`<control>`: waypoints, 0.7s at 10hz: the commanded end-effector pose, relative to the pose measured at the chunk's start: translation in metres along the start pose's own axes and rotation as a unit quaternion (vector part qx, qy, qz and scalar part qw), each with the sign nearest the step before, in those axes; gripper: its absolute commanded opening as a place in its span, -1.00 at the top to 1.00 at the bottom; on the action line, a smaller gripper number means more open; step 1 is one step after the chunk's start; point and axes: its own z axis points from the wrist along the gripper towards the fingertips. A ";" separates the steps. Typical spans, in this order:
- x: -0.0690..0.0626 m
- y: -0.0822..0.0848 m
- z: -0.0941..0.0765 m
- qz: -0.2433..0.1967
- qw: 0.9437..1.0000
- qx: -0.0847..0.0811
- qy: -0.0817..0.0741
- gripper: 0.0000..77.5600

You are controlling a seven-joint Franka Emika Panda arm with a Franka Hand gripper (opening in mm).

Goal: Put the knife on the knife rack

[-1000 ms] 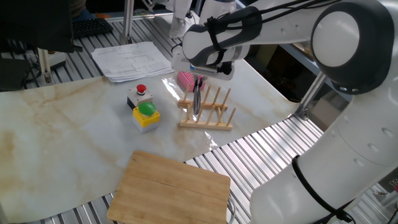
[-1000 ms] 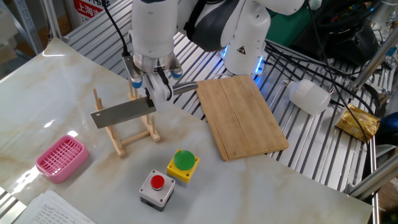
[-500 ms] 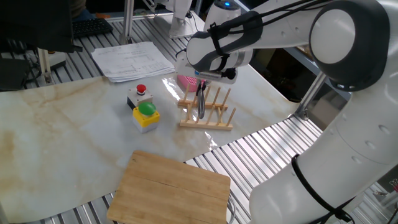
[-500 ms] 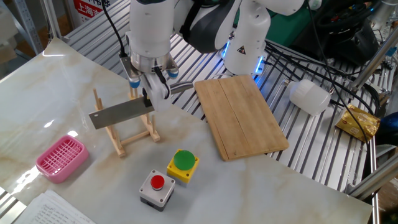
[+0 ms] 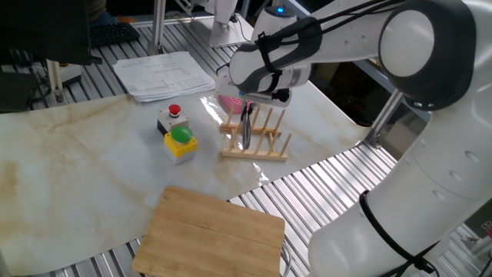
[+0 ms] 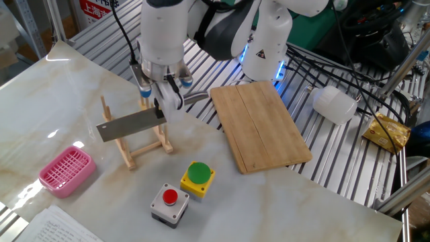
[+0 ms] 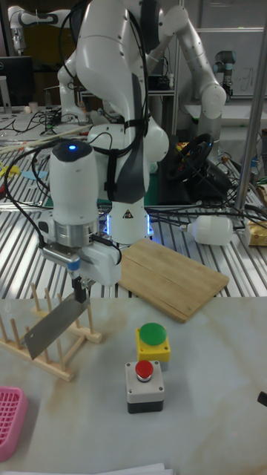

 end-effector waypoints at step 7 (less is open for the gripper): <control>-0.010 0.003 0.025 -0.003 1.000 -0.011 -0.015 0.93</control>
